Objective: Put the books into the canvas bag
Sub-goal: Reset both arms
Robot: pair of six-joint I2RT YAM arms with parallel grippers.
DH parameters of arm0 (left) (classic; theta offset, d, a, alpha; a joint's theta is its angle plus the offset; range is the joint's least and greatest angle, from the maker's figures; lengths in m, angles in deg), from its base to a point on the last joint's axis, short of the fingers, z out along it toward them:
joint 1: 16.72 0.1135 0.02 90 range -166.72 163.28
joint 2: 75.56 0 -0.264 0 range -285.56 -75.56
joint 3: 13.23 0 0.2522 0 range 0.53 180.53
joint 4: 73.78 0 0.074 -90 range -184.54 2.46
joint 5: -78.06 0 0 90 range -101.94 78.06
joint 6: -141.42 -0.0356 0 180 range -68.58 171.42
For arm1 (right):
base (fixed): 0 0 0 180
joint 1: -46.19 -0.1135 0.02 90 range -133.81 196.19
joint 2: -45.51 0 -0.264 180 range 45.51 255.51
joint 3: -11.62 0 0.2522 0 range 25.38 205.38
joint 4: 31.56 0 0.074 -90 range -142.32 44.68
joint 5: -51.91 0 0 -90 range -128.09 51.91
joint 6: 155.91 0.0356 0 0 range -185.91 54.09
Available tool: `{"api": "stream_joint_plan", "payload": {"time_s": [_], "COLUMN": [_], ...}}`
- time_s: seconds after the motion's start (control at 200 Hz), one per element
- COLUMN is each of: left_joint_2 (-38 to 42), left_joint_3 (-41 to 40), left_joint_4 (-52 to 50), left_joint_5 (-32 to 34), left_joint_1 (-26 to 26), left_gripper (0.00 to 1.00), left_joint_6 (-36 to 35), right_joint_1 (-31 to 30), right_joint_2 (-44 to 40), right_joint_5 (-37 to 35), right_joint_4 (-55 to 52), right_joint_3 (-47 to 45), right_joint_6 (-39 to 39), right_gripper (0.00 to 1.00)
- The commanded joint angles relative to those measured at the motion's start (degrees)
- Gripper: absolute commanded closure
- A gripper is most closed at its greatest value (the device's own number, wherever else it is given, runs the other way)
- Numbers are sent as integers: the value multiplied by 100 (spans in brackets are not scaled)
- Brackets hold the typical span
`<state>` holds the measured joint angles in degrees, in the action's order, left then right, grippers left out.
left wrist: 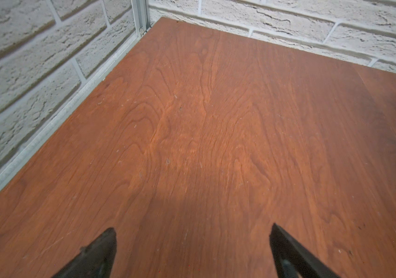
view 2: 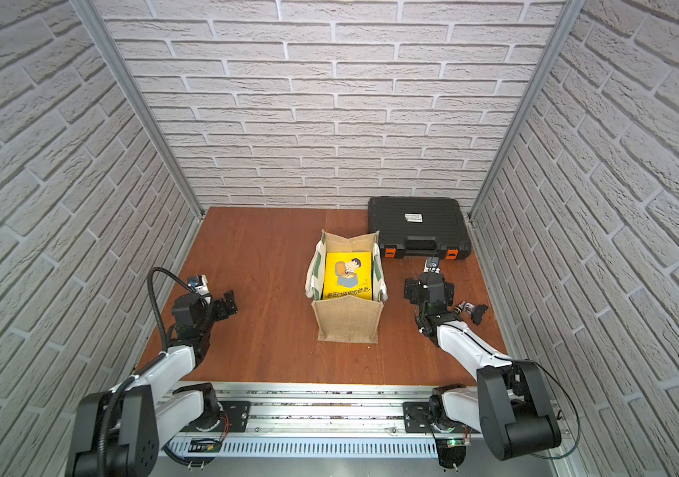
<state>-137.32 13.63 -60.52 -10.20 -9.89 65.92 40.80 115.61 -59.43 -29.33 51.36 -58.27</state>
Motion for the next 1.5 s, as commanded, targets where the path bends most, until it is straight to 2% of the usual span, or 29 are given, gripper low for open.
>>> {"api": "stream_joint_plan", "payload": {"time_s": [0.0, 0.21, 0.38, 0.475, 0.605, 0.775, 1.495], "left_joint_2": [-213, -1284, -1995, -2434, -2842, -2807, -2825], "left_joint_3": [-117, 52, 404, 427, 468, 865, 862], "left_joint_4": [1289, 2516, 2793, 3140, 3416, 2605, 2652], "left_joint_5": [124, 75, 195, 226, 217, 435, 558], "left_joint_1": [-32, -41, -69, -76, -114, -240, -326], "left_gripper": [2, 2, 2, 2, 2, 2, 2], "left_joint_6": [-145, -287, -591, -573, -629, -710, -791], "right_joint_1": [72, 306, 310, 310, 303, 306, 301], "right_joint_2": [155, 775, 1413, 1323, 1374, 1405, 1387], "right_joint_5": [177, 795, 1086, 1212, 1324, 1496, 1488], "right_joint_4": [1324, 2602, 3498, 3007, 2986, 2865, 2885], "right_joint_3": [-156, -534, -700, -521, -470, -390, -410], "right_joint_6": [-277, -413, -514, -566, -631, -688, -698], "right_gripper": [1, 1, 1, 1, 1, 1, 1]}}
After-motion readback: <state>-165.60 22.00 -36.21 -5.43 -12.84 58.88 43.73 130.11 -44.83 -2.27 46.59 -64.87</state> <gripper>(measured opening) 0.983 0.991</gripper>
